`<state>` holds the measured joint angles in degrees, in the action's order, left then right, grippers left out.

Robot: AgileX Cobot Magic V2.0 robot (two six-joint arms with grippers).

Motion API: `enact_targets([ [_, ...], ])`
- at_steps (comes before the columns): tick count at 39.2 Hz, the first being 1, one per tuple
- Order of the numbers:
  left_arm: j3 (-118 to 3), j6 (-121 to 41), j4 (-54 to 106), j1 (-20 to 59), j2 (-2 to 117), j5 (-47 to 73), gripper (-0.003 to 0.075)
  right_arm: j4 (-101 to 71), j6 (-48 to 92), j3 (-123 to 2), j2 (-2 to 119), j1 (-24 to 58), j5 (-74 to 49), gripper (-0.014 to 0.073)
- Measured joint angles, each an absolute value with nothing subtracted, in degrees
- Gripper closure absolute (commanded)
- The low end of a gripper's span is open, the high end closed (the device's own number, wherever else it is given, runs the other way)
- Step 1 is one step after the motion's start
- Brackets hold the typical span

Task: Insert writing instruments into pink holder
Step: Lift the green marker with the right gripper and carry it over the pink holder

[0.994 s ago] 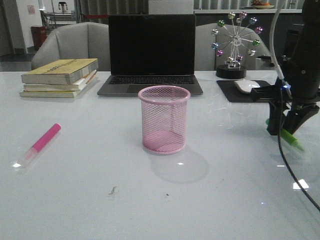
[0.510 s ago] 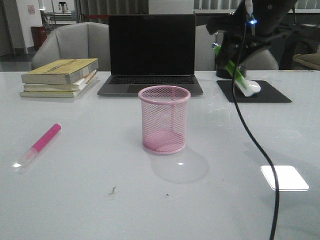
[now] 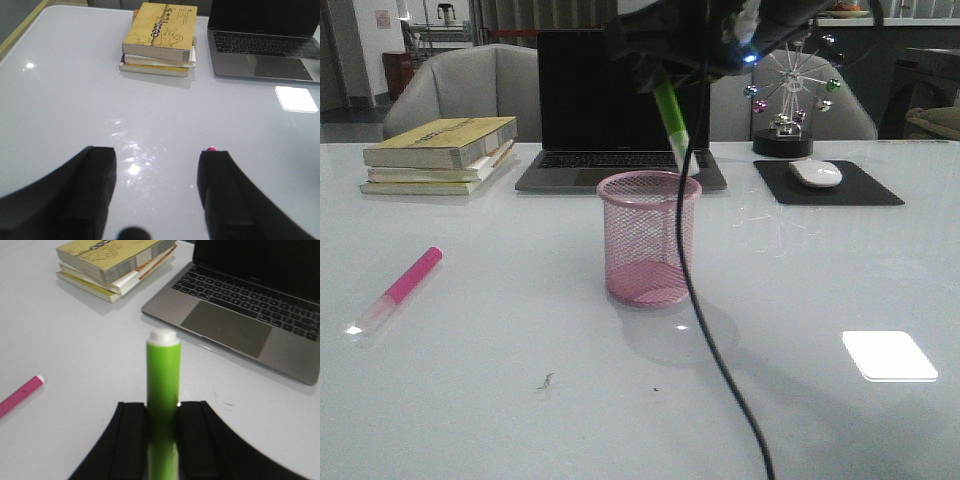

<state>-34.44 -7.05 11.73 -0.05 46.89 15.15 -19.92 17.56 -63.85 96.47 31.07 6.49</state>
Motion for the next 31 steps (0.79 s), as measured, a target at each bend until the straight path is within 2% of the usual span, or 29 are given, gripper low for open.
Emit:
enact_targets([
  [8, -34.4, -7.0, 11.7, 0.0, 46.9, 15.2, 0.0283, -19.4, 17.6, -63.5, 100.9, 33.1, 15.3, 0.0565],
  [16, -34.4, -7.0, 11.7, 0.0, 46.9, 15.2, 0.0288, -19.4, 17.6, -63.2, 103.5, 33.1, 16.6, 0.0564],
  [20, -34.4, -7.0, 11.7, 0.0, 46.9, 15.2, 0.0318, -19.3, 17.6, -63.2, 103.5, 33.1, 16.6, 0.0547],
  [23, -34.4, -7.0, 11.7, 0.0, 46.9, 15.2, 0.0338, -19.3, 17.6, -63.2, 103.5, 33.1, 16.3, 0.0471],
  [29, -34.4, -7.0, 11.7, 0.0, 46.9, 15.2, 0.0358, -19.7, 17.7, -63.2, 103.5, 33.1, 15.3, 0.0198],
  [31, -34.4, -7.0, 11.7, 0.0, 46.9, 15.3, 0.0357, -20.8, 17.7, -63.2, 103.5, 33.1, 15.1, 0.0161],
])
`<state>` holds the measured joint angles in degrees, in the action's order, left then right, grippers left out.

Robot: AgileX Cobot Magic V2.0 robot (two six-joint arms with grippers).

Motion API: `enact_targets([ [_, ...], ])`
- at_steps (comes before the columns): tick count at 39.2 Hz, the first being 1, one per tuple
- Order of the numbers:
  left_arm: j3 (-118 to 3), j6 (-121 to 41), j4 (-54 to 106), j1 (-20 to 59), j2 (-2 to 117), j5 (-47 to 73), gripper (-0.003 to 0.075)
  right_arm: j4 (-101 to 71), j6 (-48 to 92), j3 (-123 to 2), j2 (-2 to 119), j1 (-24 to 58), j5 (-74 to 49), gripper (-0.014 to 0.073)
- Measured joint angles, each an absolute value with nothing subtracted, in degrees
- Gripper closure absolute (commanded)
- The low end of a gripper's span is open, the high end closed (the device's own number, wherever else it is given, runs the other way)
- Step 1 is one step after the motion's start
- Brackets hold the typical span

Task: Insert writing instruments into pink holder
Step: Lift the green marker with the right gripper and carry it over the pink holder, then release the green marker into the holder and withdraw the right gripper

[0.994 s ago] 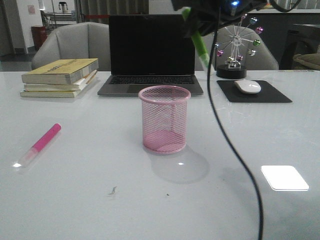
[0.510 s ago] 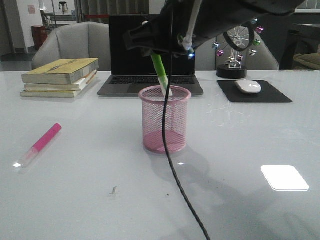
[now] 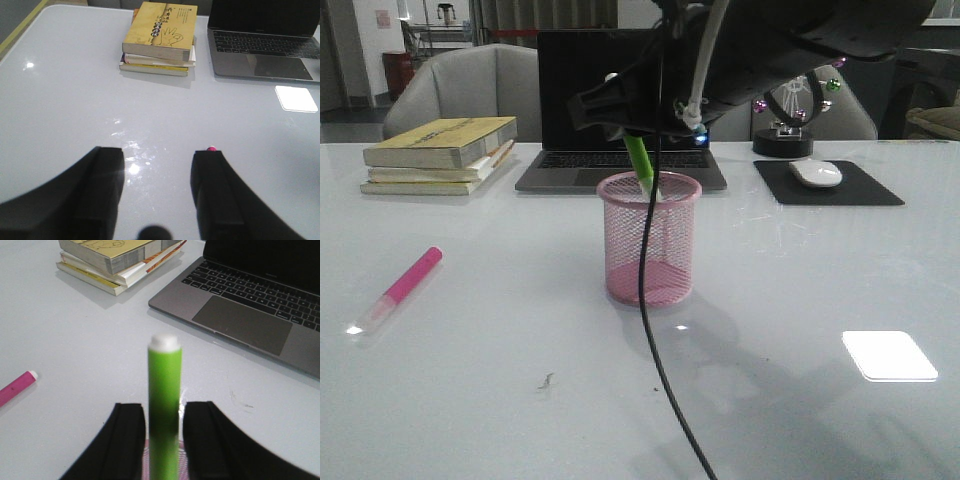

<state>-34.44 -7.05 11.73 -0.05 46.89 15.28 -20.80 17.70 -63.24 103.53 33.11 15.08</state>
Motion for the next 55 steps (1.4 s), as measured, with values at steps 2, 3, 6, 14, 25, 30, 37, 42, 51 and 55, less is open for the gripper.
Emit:
enact_targets([
  [2, -34.4, -7.0, 11.7, 0.0, 46.9, 15.3, 0.0357, -22.3, 17.7, -63.2, 103.5, 33.1, 15.0, 0.0165],
  [3, -34.4, -7.0, 11.7, 0.0, 46.9, 15.3, 0.0357, -22.8, 17.7, -63.2, 103.5, 33.1, 14.7, 0.0169],
  [6, -34.4, -7.0, 11.7, 0.0, 46.9, 15.3, 0.0357, -24.1, 17.7, -63.2, 103.0, 33.0, 13.1, 0.0174],
  [14, -34.4, -7.0, 11.7, 0.0, 46.9, 15.3, 0.0357, -24.5, 18.4, -63.2, 97.4, 30.3, 6.0, 0.0177],
  [25, -34.4, -7.0, 11.7, 0.0, 46.9, 15.3, 0.0357, -23.2, 19.9, -63.2, 82.2, 18.6, -8.8, 0.0177],
  [30, -34.4, -7.0, 11.7, 0.0, 46.9, 15.3, 0.0357, -21.4, 19.9, -62.4, 75.3, 11.6, -15.1, 0.0177],
  [37, -34.4, -7.0, 11.7, 0.0, 46.9, 15.3, 0.0357, -18.4, 20.0, -57.0, 63.7, 2.1, -22.4, 0.0177],
  [42, -34.4, -7.0, 11.7, 0.0, 46.9, 15.3, 0.0357, -18.1, 20.0, -50.7, 55.7, -0.7, -23.9, 0.0177],
  [51, -34.4, -7.0, 11.7, 0.0, 46.9, 15.3, 0.0357, -17.9, 20.0, -39.8, 44.9, -1.1, -28.4, 0.0177],
  [55, -34.6, -7.0, 11.7, 0.0, 46.9, 15.5, 0.0357, -17.8, 20.0, -35.8, 41.3, -1.1, -29.8, 0.0177],
])
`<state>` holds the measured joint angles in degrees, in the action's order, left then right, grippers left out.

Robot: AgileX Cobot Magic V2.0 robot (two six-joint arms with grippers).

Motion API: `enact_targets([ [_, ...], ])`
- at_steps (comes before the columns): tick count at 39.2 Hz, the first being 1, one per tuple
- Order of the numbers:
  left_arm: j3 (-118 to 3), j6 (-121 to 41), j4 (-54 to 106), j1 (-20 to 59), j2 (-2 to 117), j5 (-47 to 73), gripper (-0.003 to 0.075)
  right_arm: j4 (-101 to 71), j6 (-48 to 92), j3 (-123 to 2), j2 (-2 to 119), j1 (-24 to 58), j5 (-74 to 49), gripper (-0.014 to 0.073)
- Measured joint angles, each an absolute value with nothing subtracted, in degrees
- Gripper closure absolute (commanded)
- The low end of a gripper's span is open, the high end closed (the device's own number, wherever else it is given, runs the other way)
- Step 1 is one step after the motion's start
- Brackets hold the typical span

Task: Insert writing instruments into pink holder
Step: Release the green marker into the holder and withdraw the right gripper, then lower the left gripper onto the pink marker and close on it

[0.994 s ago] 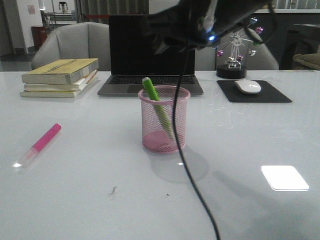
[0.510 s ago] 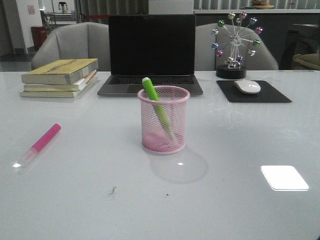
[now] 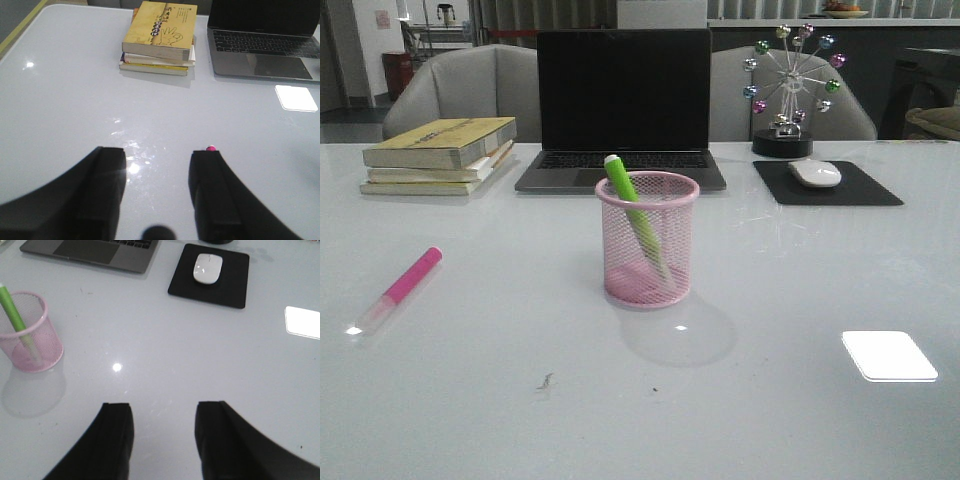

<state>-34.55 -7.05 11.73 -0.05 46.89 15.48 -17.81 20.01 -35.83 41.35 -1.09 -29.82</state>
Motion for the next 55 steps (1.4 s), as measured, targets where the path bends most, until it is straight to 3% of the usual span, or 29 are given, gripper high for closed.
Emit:
enact_targets([
  [16, -49.4, -11.1, 11.8, 6.6, 55.6, 22.4, 0.0356, -17.6, 20.0, -34.8, 38.8, -1.1, -30.2, 0.0177],
  [39, -79.2, -11.2, 16.4, 8.4, 92.9, 44.4, 0.0309, -17.6, 20.0, -34.8, 38.8, -1.1, -34.1, 0.0177],
  [55, -84.2, -11.2, 16.1, 8.4, 109.4, 48.2, 0.0309, -17.4, 20.1, -34.8, 38.8, -1.1, -37.0, 0.0177],
])
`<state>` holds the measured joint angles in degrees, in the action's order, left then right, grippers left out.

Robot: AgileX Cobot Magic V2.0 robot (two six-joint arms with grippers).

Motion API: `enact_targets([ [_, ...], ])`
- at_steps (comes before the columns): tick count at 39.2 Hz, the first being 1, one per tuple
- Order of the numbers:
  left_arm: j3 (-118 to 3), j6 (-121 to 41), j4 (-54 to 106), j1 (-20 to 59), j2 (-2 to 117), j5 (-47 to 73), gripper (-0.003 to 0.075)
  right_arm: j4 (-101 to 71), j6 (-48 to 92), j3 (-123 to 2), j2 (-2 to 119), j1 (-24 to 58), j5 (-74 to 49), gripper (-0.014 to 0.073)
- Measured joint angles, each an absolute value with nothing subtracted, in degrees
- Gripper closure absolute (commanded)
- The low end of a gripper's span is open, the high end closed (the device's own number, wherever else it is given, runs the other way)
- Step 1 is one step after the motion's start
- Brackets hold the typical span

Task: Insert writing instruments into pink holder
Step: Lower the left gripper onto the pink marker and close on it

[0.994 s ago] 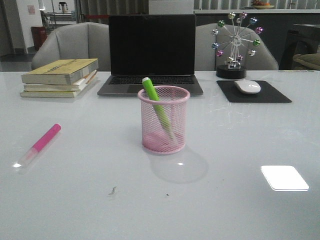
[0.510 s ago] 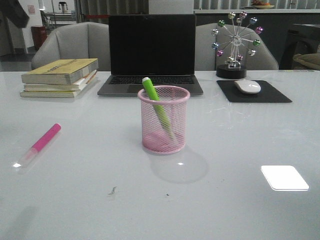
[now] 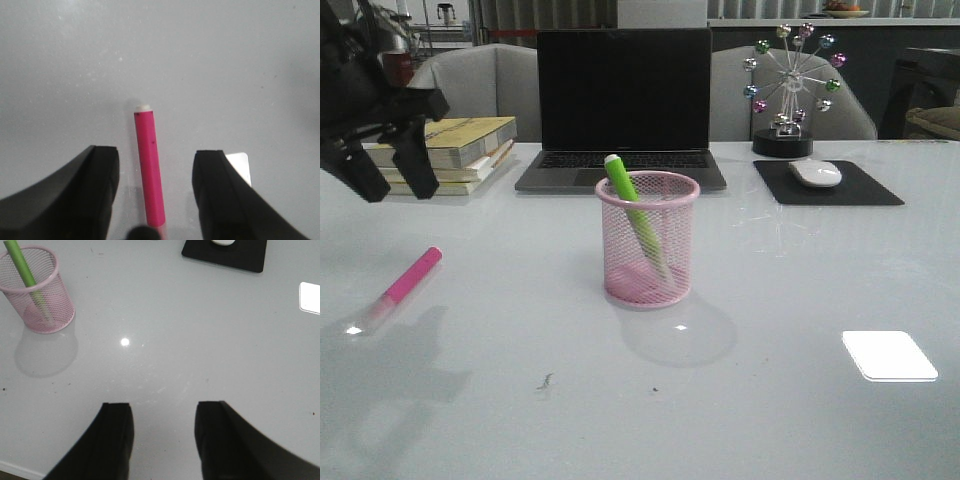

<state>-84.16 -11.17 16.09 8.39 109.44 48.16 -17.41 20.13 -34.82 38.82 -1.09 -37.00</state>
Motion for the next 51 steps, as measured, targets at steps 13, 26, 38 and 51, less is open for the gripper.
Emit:
enact_targets([
  [13, -84.2, -11.2, 16.1, 8.4, 113.8, 49.0, 0.0313, -17.4, 20.1, -34.8, 38.8, -1.1, -37.3, 0.0177],
  [26, -84.3, -11.2, 16.1, 8.4, 116.2, 49.6, 0.0313, -16.9, 20.1, -34.8, 38.8, -1.1, -37.4, 0.0177],
  [38, -84.4, -11.2, 15.4, 8.4, 116.2, 49.5, 0.0313, -16.0, 20.1, -34.8, 38.8, -1.1, -38.2, 0.0177],
  [51, -84.4, -11.2, 13.9, 8.4, 116.2, 49.3, 0.0313, -15.9, 20.1, -34.8, 38.8, -1.1, -39.5, 0.0177],
])
